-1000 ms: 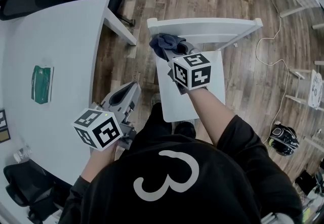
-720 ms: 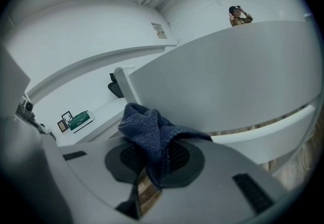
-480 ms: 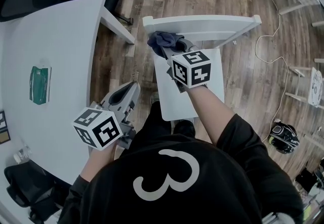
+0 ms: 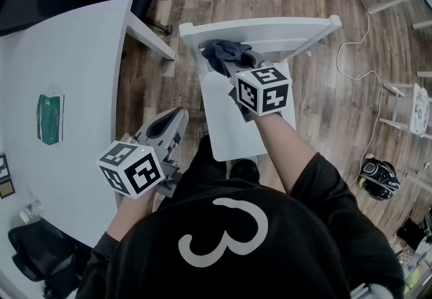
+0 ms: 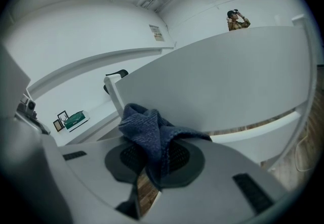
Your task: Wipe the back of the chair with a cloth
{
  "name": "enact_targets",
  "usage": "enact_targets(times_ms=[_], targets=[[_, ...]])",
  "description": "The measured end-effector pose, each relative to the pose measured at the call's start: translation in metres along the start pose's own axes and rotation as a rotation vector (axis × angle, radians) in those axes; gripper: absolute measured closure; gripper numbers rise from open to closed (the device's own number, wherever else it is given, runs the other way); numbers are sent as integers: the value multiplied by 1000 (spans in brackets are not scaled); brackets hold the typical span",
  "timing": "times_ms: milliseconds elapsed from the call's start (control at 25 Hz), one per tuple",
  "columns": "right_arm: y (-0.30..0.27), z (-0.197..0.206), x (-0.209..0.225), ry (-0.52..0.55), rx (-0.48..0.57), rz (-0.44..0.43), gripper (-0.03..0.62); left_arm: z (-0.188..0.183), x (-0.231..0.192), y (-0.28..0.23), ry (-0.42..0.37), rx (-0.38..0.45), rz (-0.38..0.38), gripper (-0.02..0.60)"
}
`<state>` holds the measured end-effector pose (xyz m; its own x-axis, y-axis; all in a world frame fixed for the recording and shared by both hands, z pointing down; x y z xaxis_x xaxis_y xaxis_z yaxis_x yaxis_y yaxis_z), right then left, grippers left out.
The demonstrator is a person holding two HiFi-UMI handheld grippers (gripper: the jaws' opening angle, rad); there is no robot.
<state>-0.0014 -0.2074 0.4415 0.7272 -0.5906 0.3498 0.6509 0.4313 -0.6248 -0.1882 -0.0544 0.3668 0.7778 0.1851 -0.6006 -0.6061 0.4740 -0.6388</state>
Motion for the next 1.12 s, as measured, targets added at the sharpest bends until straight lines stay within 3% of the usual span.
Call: enact_targets(times_ms=[1120], targets=[[96,20,146,-155,68,343,540,10,29,-22,-54,-67,29,568]])
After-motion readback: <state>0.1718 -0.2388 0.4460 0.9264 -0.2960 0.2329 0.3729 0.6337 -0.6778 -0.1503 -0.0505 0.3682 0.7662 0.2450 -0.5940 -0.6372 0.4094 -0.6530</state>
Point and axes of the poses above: the fingertips, and each gripper's own axes: y backward along the fingers, x to its right, z out of its underside, the point moved 9 cm from there along y, backward along the fingers, and after that the axes turned 12 degrees about -x, right-handed, at the moved point
